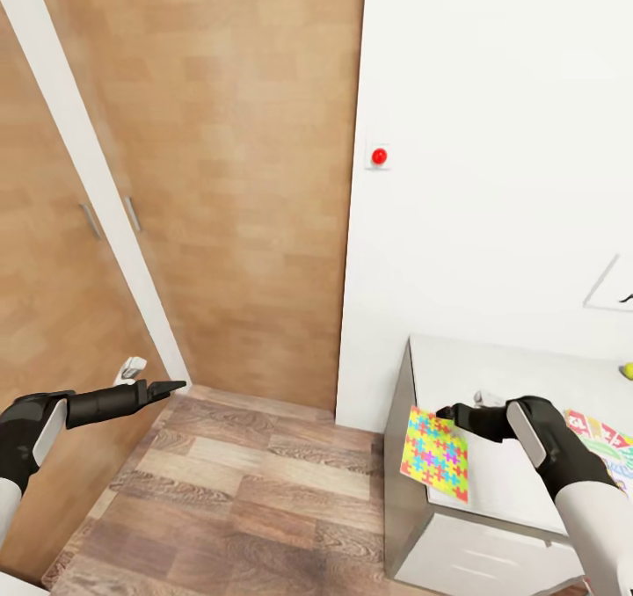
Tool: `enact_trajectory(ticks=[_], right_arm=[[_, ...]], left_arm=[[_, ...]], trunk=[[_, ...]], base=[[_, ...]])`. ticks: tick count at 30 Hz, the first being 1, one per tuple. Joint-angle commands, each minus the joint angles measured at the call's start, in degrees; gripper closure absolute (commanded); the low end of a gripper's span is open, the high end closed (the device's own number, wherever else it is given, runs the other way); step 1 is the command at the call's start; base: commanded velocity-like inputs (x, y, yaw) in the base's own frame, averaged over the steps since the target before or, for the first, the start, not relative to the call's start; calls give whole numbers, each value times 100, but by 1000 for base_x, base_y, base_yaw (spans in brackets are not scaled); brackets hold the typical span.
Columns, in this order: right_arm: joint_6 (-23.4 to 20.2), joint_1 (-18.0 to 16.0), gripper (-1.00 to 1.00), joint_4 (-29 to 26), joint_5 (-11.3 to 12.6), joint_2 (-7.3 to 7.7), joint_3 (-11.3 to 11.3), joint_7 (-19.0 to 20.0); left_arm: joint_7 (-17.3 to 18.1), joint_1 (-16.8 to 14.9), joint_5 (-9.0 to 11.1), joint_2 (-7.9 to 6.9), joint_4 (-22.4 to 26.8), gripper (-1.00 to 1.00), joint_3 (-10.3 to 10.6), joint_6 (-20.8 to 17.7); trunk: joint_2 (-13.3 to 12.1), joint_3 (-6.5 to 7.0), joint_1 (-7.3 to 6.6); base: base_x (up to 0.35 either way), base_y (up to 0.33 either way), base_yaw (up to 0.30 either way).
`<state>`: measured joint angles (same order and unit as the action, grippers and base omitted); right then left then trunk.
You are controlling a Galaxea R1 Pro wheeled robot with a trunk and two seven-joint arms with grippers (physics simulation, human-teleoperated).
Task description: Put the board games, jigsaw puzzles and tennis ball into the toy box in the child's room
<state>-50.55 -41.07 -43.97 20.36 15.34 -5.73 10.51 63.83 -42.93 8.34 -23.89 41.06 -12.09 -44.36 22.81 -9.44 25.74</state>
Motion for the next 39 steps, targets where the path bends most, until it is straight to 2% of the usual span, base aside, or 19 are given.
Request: enact_trajectory(ticks=[1,5,9,16,19,21,22,24,25,26,30,31,32,33,36,37,39], right_arm=[[-32,32,-100,-90,-44,14,-21,54],[-70,279,-100,-638,4,129,-46,56],[-161,429,-100,-989,19,174,-138,56],[-582,863,-100,-2048,61,204,-661,138],[-687,1188,-100,-2695,167,205,-901,495],[-769,1595,-100,-3381,413,206,-1141,1252],[-784,1707,-100,-3549,489,204,-1198,1488],[-786,2157,-100,-4113,757,171,-1391,2503],[-778,2263,-100,-4214,801,162,-1439,2765],[-761,2450,-100,-4360,865,146,-1540,3296],[-688,2724,-100,-4509,937,120,-1798,4321],[-616,2813,-100,-4540,955,90,-1929,4777],[-572,2847,-100,-4551,962,66,-1988,4982],[-476,2900,-100,-4570,971,-2,-2090,5346],[-330,2949,-100,-4590,979,-136,-2224,5778],[-244,2967,-100,-4591,977,-225,-2306,5999],[-176,2979,-100,-4587,968,-304,-2379,6161]], left_arm=[[7,-5,18,-1,-1,-100,-2,-38],[7,-5,18,-1,-1,-100,2,-38],[7,-5,18,-1,-1,-100,2,-38],[7,-5,18,8,-1,-100,1,-38],[5,-5,18,16,-1,-100,4,-38],[1,-5,18,23,-1,-100,6,-33],[1,-5,18,25,-1,-100,8,-32],[-1,-5,18,30,-1,-100,12,-26],[-1,-5,18,31,-1,-100,12,-25],[-1,-5,21,35,-1,-100,13,-20],[-1,-5,25,41,-1,-100,14,-11],[-2,-5,26,47,-1,-100,15,-8],[-2,-5,26,53,-1,-100,17,-5],[0,-5,26,75,-1,-100,19,-1],[5,-5,27,102,-1,-100,21,3],[11,-5,27,116,-1,-100,22,4],[21,-5,29,124,-1,-100,22,5]], trunk=[[11,-3,4],[11,34,4],[11,71,4],[11,135,4],[11,162,4],[11,180,4],[11,190,4],[11,208,4],[11,217,4],[11,226,4],[11,263,4],[11,273,4],[11,282,4],[11,291,4],[11,319,4],[11,328,4],[11,347,4]], base=[[0,0,0],[0,0,0],[0,0,0],[0,0,0],[0,0,0],[0,0,0],[0,0,0],[0,0,0],[0,0,0],[0,0,0],[0,0,0],[0,0,0],[0,0,0],[0,0,0],[0,0,0],[0,0,0],[0,0,0]])
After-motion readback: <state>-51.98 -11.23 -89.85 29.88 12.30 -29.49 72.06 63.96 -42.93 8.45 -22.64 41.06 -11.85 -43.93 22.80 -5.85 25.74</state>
